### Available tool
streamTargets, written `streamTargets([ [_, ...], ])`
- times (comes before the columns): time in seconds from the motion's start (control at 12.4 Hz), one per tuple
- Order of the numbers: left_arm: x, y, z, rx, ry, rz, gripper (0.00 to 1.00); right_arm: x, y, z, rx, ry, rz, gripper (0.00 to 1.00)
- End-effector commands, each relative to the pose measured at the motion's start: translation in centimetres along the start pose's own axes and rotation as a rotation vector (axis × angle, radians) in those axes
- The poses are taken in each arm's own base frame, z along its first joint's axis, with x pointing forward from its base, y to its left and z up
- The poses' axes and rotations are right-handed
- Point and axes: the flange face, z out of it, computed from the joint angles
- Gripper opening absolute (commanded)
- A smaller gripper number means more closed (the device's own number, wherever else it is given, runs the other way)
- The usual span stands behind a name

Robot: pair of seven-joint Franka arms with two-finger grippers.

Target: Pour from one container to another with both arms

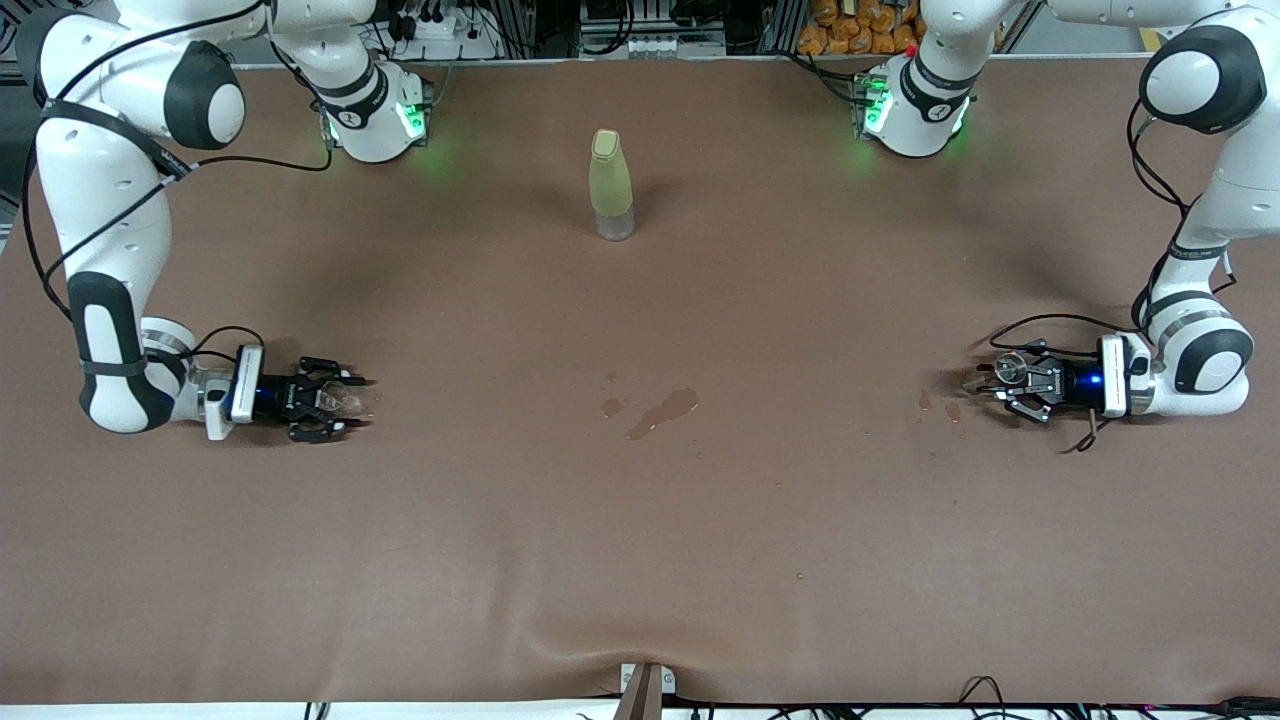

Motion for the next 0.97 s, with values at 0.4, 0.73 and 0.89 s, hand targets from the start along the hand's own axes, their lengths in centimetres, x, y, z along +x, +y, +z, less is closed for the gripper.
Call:
streamTargets([
  [0.4,-0.1,1.0,-2.7,0.05,0.013,-0.001,0.74,5.3,1.8,-9.0,0.134,-0.184,0.201,1.0],
  [0.73,1.6,0.8,-6.5,0.092,-0.042,-0.114,0.92,8.9,1.4,-13.1,0.126,-0.316,0.385,1.0],
  [0.89,4.1,0.4,-7.6,0.1,-0.077,-0.189,0.96,11.2,1.2,-15.2,0.093,-0.38,0.47,1.0],
])
